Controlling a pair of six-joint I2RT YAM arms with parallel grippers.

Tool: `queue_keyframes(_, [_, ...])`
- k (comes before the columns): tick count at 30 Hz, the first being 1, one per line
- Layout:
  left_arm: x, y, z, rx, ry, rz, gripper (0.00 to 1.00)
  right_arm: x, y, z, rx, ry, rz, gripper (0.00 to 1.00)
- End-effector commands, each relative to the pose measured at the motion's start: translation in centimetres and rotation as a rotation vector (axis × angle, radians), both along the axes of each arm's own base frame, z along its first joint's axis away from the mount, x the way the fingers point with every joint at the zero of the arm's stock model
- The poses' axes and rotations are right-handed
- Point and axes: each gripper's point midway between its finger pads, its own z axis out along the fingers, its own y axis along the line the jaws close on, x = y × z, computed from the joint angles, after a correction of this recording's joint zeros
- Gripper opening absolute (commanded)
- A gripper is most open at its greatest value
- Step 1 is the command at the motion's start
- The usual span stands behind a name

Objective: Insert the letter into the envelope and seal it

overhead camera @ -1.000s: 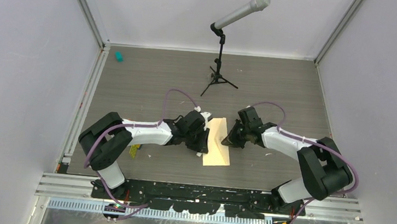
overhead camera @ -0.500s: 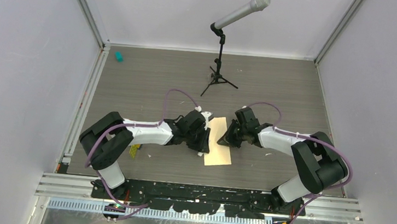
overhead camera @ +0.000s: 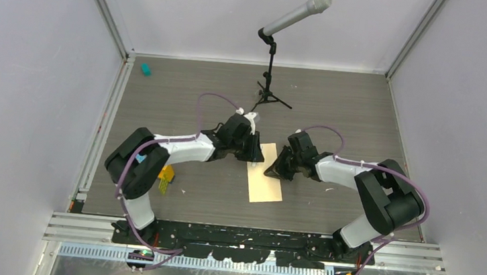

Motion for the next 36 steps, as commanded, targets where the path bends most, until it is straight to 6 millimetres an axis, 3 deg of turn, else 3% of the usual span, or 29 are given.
queue_keyframes(1, [1.9,-1.4,-0.9,-0.046,0.003,0.014,0.0,-1.1,-1.8,-2.8,-0.117,0.055,-0.015,0.01])
queue_keyframes(12, [1.6,0.6,-4.9,0.09,0.056,0.031,0.0,-0.4,-1.1,-2.8,-0.1,0.051,-0.01,0.01])
queue_keyframes(18, [1.3,0.8,-5.3,0.097,0.063,0.026,0.0,0.8,-0.3,-2.9,-0.089,0.042,-0.008,0.01])
queue_keyframes(28, [1.2,1.0,-5.2,0.097,0.06,0.014,0.0,2.1,-1.9,-2.9,-0.105,0.03,-0.038,0.01])
queue_keyframes(36, [1.1,1.0,-5.3,0.098,0.062,-0.002,0.0,4.3,-2.7,-2.3,-0.05,0.008,-0.073,0.01])
